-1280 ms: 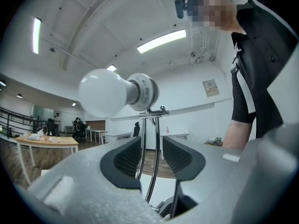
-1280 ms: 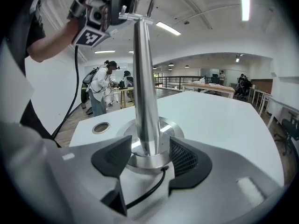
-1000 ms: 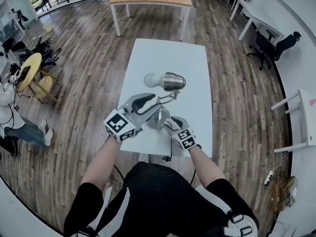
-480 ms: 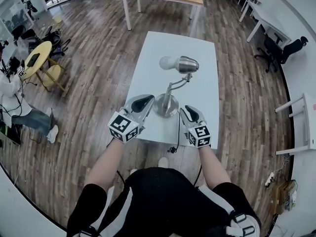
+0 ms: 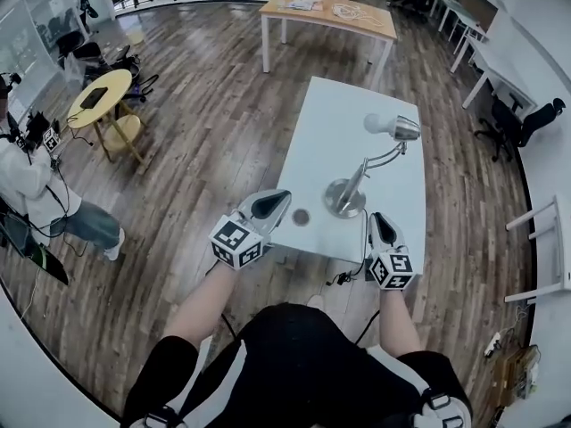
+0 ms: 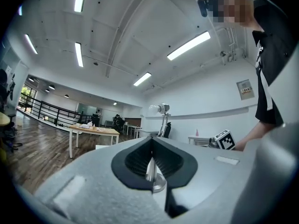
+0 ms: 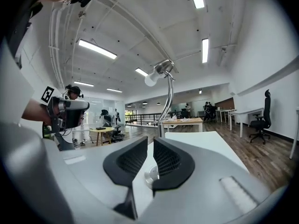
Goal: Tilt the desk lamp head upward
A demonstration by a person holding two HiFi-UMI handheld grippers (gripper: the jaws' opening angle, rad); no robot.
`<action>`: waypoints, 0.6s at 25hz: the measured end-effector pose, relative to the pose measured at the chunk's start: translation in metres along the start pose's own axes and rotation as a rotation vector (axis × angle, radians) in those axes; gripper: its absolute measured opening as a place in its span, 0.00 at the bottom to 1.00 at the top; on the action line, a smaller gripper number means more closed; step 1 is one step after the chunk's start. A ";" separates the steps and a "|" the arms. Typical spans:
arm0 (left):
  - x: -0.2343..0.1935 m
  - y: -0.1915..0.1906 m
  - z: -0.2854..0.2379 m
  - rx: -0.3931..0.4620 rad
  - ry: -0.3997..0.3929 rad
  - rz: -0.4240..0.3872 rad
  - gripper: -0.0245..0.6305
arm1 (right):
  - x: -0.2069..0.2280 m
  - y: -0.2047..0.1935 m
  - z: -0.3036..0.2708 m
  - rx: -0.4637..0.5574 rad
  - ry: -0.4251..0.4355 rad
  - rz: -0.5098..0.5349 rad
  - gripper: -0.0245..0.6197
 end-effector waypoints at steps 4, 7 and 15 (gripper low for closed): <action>0.002 0.006 0.043 0.021 0.020 0.007 0.04 | -0.033 0.011 0.022 0.033 -0.014 -0.005 0.09; 0.007 0.006 0.065 0.036 0.018 0.005 0.04 | -0.054 0.019 0.043 0.071 -0.030 -0.002 0.07; 0.031 0.003 0.096 0.050 0.011 0.023 0.04 | -0.079 0.036 0.106 0.138 -0.081 -0.010 0.05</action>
Point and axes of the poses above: the fingertips, and each gripper's own axes: z backward along the fingers, x to its right, y out of its top, the point moved 7 cm from there along z, backward along the fingers, and after that the axes turned 12 degrees about -y, right-handed, at the moved point
